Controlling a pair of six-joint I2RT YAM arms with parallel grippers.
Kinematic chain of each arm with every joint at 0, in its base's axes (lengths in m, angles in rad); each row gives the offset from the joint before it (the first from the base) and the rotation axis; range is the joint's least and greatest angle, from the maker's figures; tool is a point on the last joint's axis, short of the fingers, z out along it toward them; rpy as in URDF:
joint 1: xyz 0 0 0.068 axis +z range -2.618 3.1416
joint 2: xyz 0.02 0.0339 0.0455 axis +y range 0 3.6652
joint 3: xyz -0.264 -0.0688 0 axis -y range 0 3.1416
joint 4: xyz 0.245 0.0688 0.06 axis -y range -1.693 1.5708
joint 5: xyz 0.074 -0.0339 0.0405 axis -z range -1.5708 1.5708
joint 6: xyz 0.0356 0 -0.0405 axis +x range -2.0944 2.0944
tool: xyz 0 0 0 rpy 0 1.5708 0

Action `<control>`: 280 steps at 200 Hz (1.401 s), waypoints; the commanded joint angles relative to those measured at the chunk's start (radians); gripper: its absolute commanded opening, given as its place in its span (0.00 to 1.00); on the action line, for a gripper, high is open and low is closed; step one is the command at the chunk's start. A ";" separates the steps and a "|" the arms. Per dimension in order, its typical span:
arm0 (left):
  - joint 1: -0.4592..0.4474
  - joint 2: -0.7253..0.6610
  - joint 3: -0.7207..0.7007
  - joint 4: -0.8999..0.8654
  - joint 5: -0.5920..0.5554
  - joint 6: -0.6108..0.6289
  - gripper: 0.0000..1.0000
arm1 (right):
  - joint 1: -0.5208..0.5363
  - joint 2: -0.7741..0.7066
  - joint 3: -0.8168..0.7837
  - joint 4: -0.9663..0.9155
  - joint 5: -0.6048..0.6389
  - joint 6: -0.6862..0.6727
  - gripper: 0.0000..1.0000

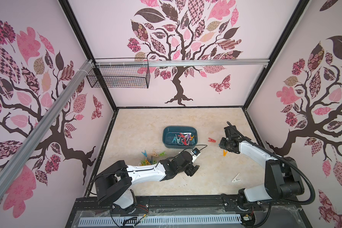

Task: Put the clothespins into the storage box
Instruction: Pick up the clothespin from the center of the board, then place the clothespin in the storage box.

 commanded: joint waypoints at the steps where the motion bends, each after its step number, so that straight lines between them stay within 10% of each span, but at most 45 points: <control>1: -0.002 0.013 0.046 0.001 0.013 -0.008 0.76 | -0.002 0.052 0.017 0.023 0.012 -0.006 0.32; 86: -0.003 0.002 0.048 -0.027 -0.004 -0.022 0.76 | -0.002 0.162 0.020 0.026 0.018 -0.009 0.31; 161: 0.006 -0.039 0.012 -0.032 -0.094 -0.029 0.77 | 0.053 0.052 0.032 -0.026 -0.040 -0.003 0.08; 227: 0.213 -0.230 -0.128 -0.033 -0.164 -0.118 0.77 | 0.364 -0.045 0.212 -0.072 -0.063 0.110 0.08; 280: 0.380 -0.330 -0.212 -0.030 -0.105 -0.285 0.78 | 0.420 0.163 0.388 0.002 -0.137 0.105 0.08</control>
